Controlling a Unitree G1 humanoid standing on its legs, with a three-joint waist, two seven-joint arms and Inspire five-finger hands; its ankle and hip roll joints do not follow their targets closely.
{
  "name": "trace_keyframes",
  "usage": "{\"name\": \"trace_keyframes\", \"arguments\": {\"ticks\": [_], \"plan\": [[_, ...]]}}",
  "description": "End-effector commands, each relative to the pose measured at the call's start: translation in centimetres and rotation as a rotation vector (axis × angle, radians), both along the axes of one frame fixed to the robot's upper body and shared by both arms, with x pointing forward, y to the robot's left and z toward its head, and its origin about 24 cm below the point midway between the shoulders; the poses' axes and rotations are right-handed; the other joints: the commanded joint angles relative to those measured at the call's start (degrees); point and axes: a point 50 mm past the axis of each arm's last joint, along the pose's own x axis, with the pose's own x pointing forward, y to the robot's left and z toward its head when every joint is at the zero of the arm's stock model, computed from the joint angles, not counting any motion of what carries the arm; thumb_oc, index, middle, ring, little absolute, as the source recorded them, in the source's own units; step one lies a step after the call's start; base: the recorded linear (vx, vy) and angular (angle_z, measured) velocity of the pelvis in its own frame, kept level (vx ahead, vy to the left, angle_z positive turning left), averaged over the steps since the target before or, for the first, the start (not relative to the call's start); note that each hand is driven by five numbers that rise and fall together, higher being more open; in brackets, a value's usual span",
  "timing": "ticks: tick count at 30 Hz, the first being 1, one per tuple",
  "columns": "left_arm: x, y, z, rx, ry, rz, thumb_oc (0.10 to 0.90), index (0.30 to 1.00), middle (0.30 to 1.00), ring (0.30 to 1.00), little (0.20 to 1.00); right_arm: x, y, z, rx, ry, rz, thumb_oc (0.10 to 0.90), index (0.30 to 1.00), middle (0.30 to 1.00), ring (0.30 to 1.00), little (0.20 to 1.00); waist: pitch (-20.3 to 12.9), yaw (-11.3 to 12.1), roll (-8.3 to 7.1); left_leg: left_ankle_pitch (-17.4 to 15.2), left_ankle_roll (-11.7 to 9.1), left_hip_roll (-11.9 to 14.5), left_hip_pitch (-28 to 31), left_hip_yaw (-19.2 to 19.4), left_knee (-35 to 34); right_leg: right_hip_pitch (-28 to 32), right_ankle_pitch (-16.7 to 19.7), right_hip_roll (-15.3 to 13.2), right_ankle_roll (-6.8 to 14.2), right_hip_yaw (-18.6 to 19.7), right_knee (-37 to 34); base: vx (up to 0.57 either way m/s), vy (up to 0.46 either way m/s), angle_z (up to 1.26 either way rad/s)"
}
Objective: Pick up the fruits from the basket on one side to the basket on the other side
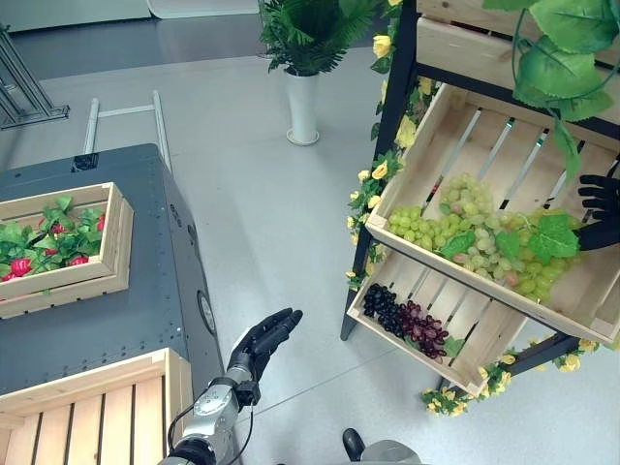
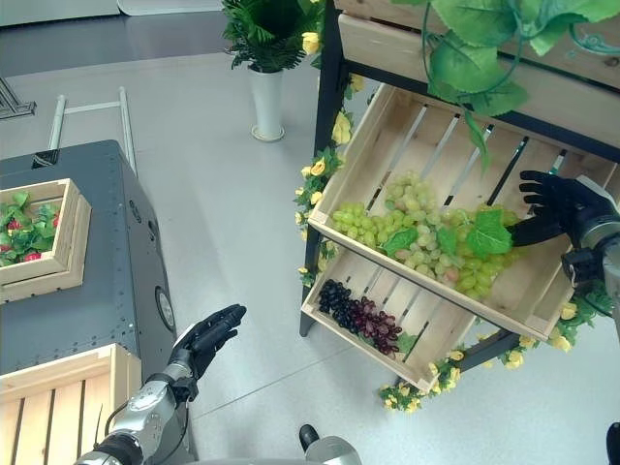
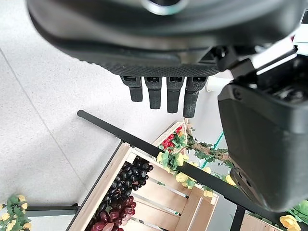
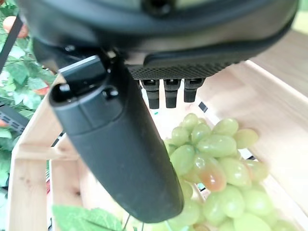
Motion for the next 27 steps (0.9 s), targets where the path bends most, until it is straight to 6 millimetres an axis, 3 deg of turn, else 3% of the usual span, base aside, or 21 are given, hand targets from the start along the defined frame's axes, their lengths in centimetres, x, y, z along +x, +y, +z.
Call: {"name": "trace_keyframes", "arguments": {"ticks": [1, 9, 13, 15, 16, 19, 27], "plan": [[3.0, 0.3, 3.2, 0.018, -0.188, -0.036, 0.8, 0.9, 0.9, 0.9, 0.9, -1.1, 0.6, 7.2, -0.125, -0.341, 0.052, 0.8, 0.9, 0.9, 0.9, 0.9, -3.9, 1.8, -1.99, -11.7, 2.0, -2.8, 4.8, 1.3, 1.0, 0.1, -1.2, 5.9, 0.0, 0.3, 0.3, 0.0, 0.01, -0.04], [3.0, 0.7, 3.1, 0.013, -0.181, 0.026, 0.8, 0.9, 0.9, 0.9, 0.9, -3.6, 5.7, 5.0, -0.313, -0.415, 0.266, 0.8, 0.9, 0.9, 0.9, 0.9, -3.5, -0.9, -1.42, -12.2, 2.3, -2.7, 4.7, 2.6, 1.3, -0.6, -1.2, 6.0, 0.4, 1.7, 0.7, 0.0, 0.012, -0.07], [2.4, 1.0, 2.5, 0.01, -0.158, 0.048, 0.8, 0.9, 0.9, 0.9, 0.9, -6.4, 8.5, 5.2, -0.51, -0.533, 0.366, 0.8, 0.9, 0.9, 0.9, 0.9, -3.3, -2.2, -0.69, -12.5, 2.7, -2.8, 4.8, 3.3, 1.3, -1.0, -1.3, 6.3, 0.7, 2.7, 1.2, 0.01, 0.018, -0.06], [2.2, 1.0, 2.4, 0.005, -0.152, 0.055, 0.8, 0.9, 0.9, 0.9, 0.9, -7.3, 9.1, 4.9, -0.586, -0.552, 0.381, 0.8, 0.9, 0.9, 0.9, 0.9, -3.3, -2.4, -0.46, -12.5, 2.8, -2.9, 4.8, 3.5, 1.2, -1.1, -1.4, 6.3, 0.8, 3.0, 1.3, 0.0, 0.009, -0.04], [2.0, 1.0, 2.2, 0.002, -0.149, 0.066, 0.8, 0.9, 0.9, 0.9, 0.9, -8.3, 9.8, 4.7, -0.744, -0.591, 0.387, 0.8, 0.9, 0.9, 0.9, 0.9, -3.2, -2.9, -0.16, -12.6, 2.9, -2.9, 4.9, 3.8, 1.2, -1.3, -1.5, 6.4, 1.0, 3.5, 1.6, 0.0, 0.016, -0.07], [1.9, 0.8, 2.2, 0.0, -0.153, 0.066, 0.8, 0.9, 0.9, 0.9, 0.9, -9.4, 10.7, 3.6, -0.924, -0.621, 0.41, 0.8, 0.9, 0.9, 0.9, 0.9, -3.0, -3.5, 0.28, -12.9, 3.0, -3.0, 4.6, 4.2, 1.7, -1.7, -1.8, 6.6, 1.3, 4.0, 2.1, -0.01, 0.019, -0.12], [1.3, 0.3, 1.6, -0.019, -0.144, 0.046, 0.8, 0.9, 0.9, 0.9, 0.9, -9.8, 12.7, 2.4, -1.018, -0.723, 0.511, 0.8, 0.9, 0.9, 0.9, 0.9, -3.1, -3.3, 1.1, -13.3, 3.2, -3.2, 4.9, 4.6, 2.1, -1.4, -2.0, 6.3, 1.5, 4.1, 2.2, 0.0, 0.003, -0.01]]}}
